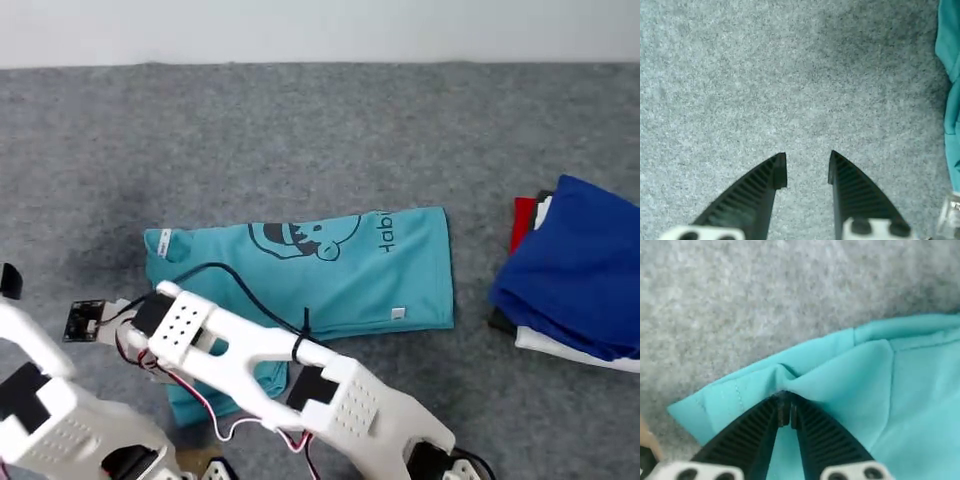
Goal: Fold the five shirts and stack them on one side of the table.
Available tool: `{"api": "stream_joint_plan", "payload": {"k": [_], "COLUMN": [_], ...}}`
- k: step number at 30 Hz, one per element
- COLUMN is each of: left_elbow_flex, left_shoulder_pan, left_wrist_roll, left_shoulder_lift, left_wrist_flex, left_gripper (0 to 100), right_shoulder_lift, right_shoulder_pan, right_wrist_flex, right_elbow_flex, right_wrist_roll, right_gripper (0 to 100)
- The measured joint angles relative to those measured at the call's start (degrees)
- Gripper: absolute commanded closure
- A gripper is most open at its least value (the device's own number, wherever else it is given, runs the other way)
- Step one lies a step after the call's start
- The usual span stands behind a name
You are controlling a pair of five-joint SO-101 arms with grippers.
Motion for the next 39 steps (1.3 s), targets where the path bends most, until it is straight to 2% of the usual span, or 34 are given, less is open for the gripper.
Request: {"api": "stream_joint_plan", "payload": {"k": [5,14,20,26,30,35,39], "left_elbow_flex": [1.8,2.1,2.1,2.1,2.1,2.1,2.1], "left_shoulder_pan": [0.0,0.0,0.0,0.0,0.0,0.0,0.0], "left_wrist_roll": [-0.1,-0.1,-0.1,-0.1,-0.1,-0.1,-0.1], "left_shoulder_lift": [0.0,0.0,0.0,0.0,0.0,0.0,0.0], "left_wrist_flex": [0.0,0.0,0.0,0.0,0.0,0.0,0.0], "left_gripper": [85,85,85,85,85,85,85], "right_shoulder_lift": [0.6,1.3,1.1,-2.9,-3.9,-3.9,-3.9], "right_shoulder_pan": [-1.9,-5.3,-3.9,-3.3,-3.3,-3.4,-5.5], "right_wrist_flex": [1.0,12.3,18.3,24.0,24.3,24.3,24.3], "right_elbow_flex": [-2.5,-6.5,-6.5,-6.5,-6.5,-6.5,-6.5], "right_wrist_roll": [0.0,0.0,0.0,0.0,0.0,-0.1,-2.6], "right_gripper": [98.0,97.4,84.9,83.8,83.1,75.1,74.5]}}
